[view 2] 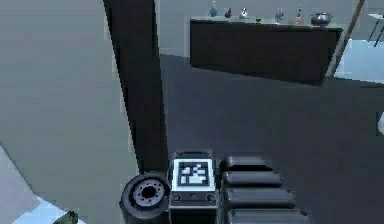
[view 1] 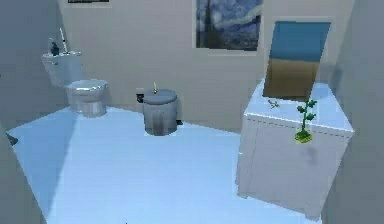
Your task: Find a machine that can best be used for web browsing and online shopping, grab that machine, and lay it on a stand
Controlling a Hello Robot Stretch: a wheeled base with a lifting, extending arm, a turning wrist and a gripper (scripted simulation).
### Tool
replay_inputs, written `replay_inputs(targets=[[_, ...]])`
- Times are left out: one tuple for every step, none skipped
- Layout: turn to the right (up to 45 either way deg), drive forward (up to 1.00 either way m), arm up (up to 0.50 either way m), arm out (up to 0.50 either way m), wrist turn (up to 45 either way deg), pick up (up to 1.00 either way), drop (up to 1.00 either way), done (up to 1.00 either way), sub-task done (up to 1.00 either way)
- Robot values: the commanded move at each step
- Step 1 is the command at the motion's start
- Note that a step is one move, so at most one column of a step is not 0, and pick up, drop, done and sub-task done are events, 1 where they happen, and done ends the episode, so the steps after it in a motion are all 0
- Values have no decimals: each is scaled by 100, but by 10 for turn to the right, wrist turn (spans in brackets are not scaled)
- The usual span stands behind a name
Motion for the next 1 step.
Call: replay_inputs(targets=[[0,100,0,0,0,0,0,0,0]])
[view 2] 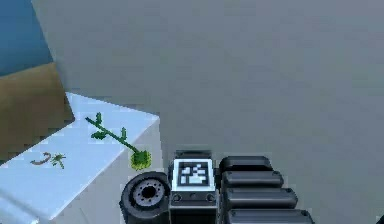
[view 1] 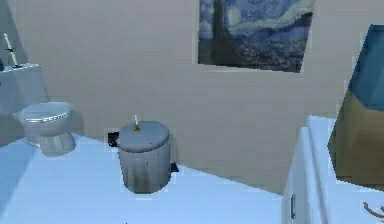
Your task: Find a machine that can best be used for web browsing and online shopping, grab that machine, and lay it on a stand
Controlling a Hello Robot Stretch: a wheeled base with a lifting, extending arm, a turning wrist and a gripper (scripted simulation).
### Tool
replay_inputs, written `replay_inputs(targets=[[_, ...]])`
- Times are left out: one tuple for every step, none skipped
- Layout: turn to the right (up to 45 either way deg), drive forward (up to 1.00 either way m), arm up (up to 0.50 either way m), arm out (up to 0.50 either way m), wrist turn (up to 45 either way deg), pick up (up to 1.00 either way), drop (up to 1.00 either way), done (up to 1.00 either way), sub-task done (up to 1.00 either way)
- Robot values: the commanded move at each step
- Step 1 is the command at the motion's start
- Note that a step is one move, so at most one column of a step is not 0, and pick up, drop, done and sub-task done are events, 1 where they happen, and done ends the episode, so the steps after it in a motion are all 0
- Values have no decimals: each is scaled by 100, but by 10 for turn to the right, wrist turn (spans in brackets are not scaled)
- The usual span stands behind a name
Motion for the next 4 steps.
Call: replay_inputs(targets=[[0,65,0,0,0,0,0,0,0],[240,0,0,0,0,0,0,0,0],[0,40,0,0,0,0,0,0,0],[450,0,0,0,0,0,0,0,0]])
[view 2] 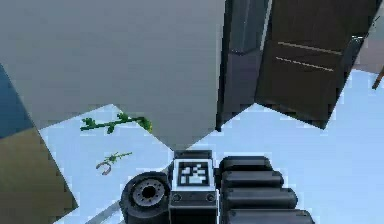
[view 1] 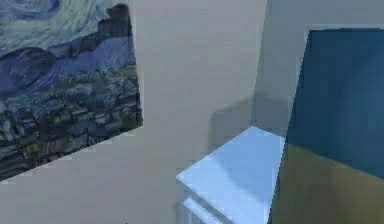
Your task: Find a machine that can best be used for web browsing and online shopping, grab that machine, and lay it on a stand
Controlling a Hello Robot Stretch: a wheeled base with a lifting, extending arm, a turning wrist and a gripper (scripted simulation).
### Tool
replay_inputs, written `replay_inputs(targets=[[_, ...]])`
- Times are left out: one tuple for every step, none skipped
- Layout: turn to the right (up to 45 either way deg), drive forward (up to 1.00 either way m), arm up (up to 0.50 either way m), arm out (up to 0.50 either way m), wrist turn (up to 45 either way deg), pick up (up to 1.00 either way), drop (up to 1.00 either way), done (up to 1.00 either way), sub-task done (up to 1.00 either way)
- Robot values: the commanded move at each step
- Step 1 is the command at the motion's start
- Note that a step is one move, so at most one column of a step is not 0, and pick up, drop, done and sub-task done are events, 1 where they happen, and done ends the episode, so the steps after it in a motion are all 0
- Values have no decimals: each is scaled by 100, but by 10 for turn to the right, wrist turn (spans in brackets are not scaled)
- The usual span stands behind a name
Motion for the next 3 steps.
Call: replay_inputs(targets=[[450,0,0,0,0,0,0,0,0],[450,0,0,0,0,0,0,0,0],[390,0,0,0,0,0,0,0,0]])
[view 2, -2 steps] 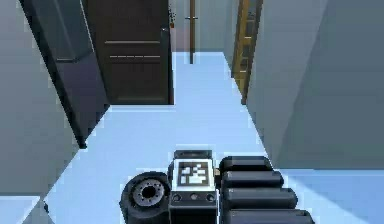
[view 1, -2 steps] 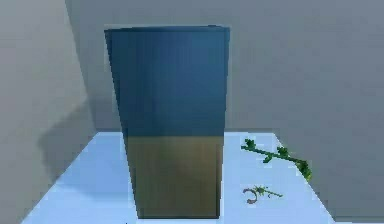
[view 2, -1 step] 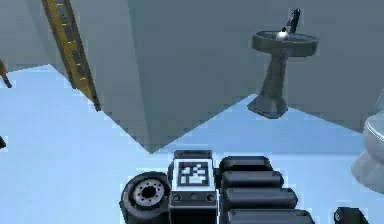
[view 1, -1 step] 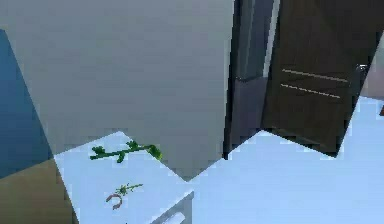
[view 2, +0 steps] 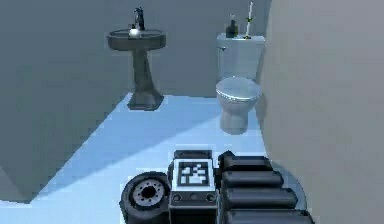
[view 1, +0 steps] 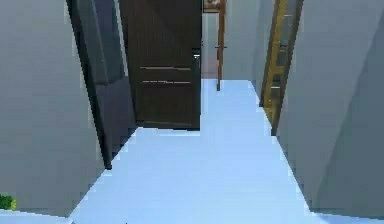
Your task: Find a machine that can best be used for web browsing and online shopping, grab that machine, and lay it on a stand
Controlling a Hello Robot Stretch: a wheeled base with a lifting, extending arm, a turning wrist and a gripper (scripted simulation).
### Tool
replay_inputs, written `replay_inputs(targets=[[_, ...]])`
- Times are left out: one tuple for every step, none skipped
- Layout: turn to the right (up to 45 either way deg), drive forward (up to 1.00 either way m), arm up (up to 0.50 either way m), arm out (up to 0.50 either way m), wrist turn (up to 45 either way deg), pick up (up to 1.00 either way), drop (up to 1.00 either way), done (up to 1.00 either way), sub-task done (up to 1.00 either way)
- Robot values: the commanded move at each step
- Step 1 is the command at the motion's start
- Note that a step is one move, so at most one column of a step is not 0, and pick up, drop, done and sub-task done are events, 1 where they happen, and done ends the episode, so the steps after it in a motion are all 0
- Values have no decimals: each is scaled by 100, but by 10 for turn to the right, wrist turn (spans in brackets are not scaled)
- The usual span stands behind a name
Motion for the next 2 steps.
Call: replay_inputs(targets=[[-450,0,0,0,0,0,0,0,0],[-450,0,0,0,0,0,0,0,0]])
